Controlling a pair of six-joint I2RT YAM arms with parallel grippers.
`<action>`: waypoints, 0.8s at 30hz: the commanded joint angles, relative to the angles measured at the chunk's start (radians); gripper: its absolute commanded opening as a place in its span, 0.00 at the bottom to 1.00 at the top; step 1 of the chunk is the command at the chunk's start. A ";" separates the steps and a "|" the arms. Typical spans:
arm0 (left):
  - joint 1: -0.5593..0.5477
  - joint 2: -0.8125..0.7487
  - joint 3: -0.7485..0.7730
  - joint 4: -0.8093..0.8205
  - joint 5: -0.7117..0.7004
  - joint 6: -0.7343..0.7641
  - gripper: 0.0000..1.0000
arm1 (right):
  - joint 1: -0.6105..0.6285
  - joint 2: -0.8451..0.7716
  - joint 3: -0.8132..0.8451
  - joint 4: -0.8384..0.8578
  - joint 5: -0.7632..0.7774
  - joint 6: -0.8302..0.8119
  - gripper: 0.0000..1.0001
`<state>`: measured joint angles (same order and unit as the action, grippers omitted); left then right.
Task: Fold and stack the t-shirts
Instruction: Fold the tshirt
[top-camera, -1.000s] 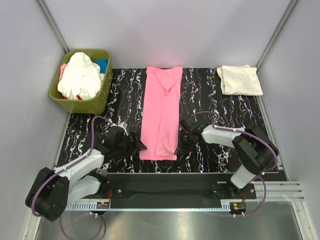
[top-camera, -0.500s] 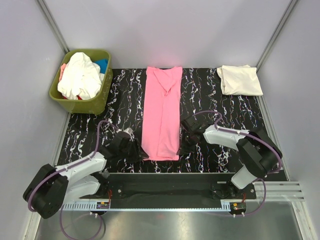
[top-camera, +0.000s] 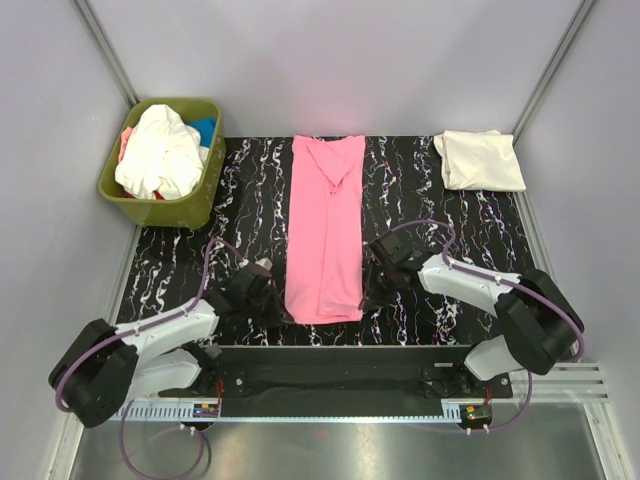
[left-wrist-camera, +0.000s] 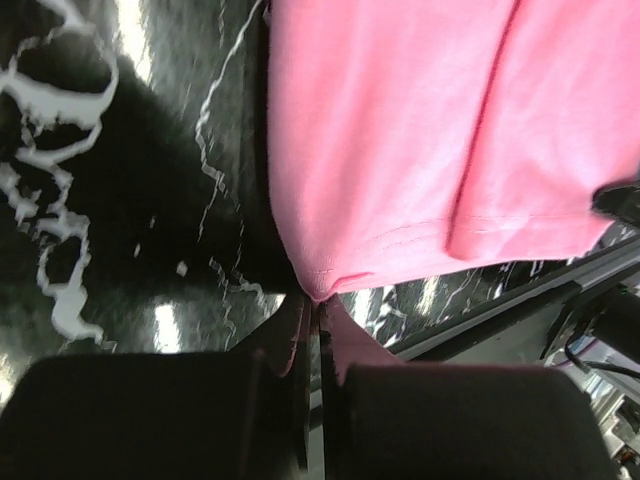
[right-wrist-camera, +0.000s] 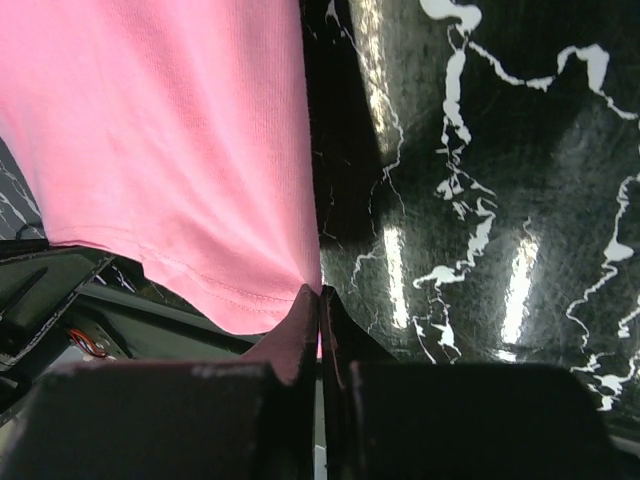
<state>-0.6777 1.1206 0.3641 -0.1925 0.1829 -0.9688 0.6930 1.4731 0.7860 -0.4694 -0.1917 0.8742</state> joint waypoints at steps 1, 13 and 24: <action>-0.025 -0.086 0.052 -0.151 -0.062 -0.008 0.00 | 0.007 -0.066 -0.017 -0.051 0.038 0.005 0.00; -0.031 -0.062 0.340 -0.369 -0.080 0.081 0.01 | 0.002 -0.073 0.159 -0.216 0.110 -0.027 0.00; 0.019 0.178 0.697 -0.478 -0.106 0.225 0.02 | -0.161 0.026 0.404 -0.287 0.107 -0.167 0.00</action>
<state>-0.6876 1.2575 0.9630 -0.6395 0.0986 -0.8177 0.5789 1.4704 1.1088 -0.7280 -0.1120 0.7811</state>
